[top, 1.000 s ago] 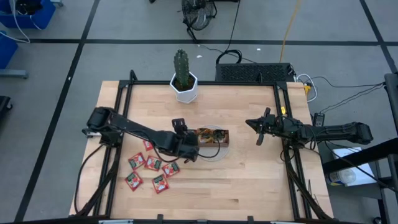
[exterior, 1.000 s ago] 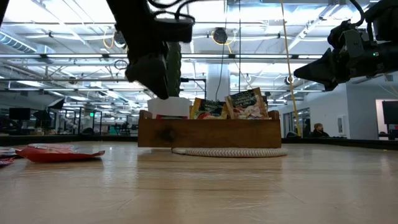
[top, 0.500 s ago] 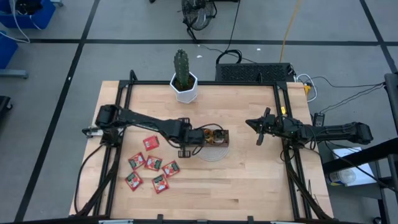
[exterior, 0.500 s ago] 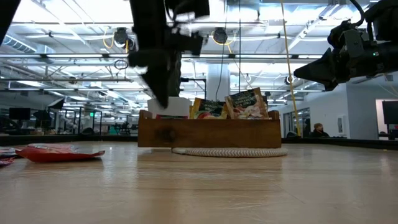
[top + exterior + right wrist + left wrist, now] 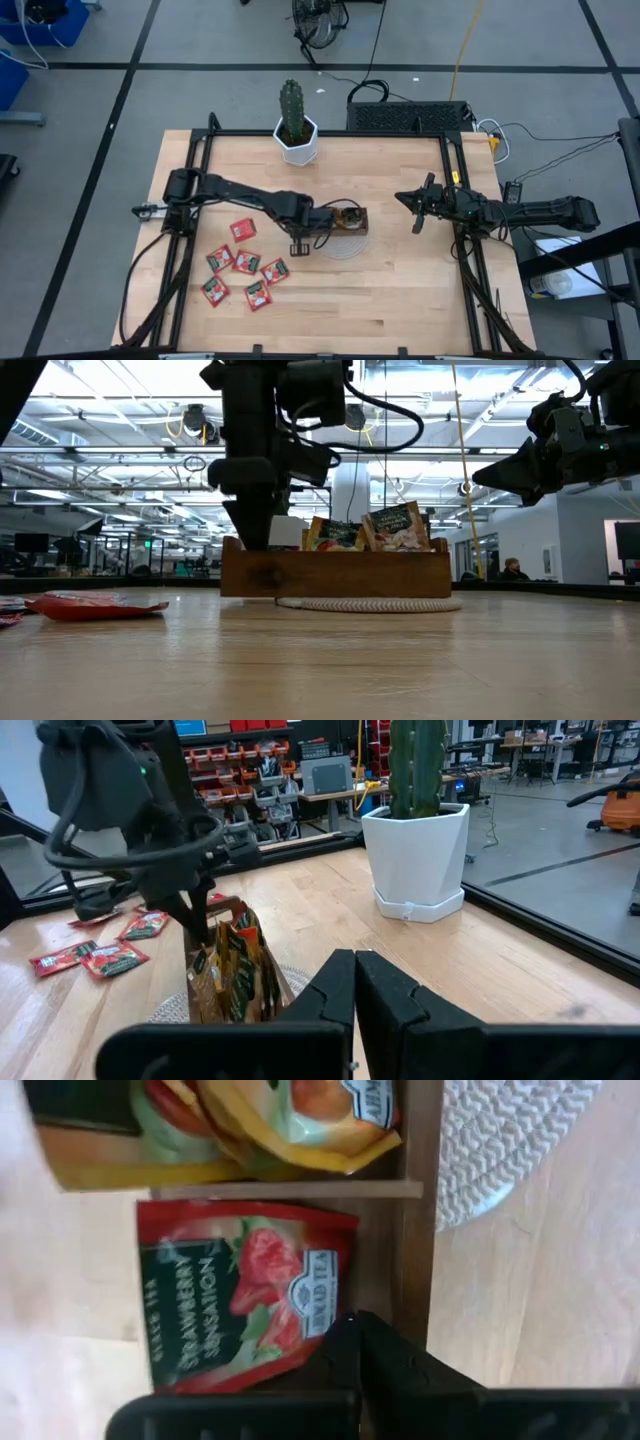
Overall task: Pick & Place Tea
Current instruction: Put the red tea bag into the left section of the wooden organizer
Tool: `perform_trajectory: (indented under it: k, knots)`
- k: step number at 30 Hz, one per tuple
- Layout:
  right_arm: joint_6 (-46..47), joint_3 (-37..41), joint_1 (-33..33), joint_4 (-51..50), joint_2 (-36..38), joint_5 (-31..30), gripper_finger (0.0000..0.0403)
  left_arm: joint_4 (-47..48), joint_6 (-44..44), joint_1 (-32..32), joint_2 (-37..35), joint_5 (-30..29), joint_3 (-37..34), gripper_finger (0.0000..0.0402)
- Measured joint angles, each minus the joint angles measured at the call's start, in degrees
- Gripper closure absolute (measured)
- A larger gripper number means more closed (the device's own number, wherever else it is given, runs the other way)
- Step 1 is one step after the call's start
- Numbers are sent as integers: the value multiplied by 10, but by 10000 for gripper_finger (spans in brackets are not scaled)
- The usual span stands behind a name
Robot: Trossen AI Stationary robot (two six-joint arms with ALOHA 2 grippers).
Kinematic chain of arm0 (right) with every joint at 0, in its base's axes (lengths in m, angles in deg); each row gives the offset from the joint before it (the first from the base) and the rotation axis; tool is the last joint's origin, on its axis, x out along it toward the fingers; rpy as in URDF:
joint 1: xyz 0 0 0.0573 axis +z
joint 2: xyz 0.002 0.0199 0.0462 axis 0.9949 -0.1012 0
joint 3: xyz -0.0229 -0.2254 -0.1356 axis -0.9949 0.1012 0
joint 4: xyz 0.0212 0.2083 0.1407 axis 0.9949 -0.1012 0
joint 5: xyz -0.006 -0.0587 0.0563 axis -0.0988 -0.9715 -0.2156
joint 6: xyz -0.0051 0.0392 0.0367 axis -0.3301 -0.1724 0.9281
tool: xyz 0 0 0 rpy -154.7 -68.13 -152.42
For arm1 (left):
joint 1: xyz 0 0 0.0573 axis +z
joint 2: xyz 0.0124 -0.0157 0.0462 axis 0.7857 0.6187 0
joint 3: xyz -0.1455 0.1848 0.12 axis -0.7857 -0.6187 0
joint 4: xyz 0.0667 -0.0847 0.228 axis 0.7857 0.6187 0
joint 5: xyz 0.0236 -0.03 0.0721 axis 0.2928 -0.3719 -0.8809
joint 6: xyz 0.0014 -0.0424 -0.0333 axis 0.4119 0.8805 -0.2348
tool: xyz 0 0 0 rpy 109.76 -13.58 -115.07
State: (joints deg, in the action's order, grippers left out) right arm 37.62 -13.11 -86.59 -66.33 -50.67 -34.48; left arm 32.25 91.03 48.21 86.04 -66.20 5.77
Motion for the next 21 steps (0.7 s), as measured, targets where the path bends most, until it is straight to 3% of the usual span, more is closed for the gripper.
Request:
perform_trajectory:
  k: [14, 21]
  knots:
    - [0, 0, 0, 0, 0, 0, 403, -58, 20, 29, 2, 14, -47, 401]
    - [0, 0, 0, 0, 0, 0, 403, -58, 29, 27, 2, -99, -48, 400]
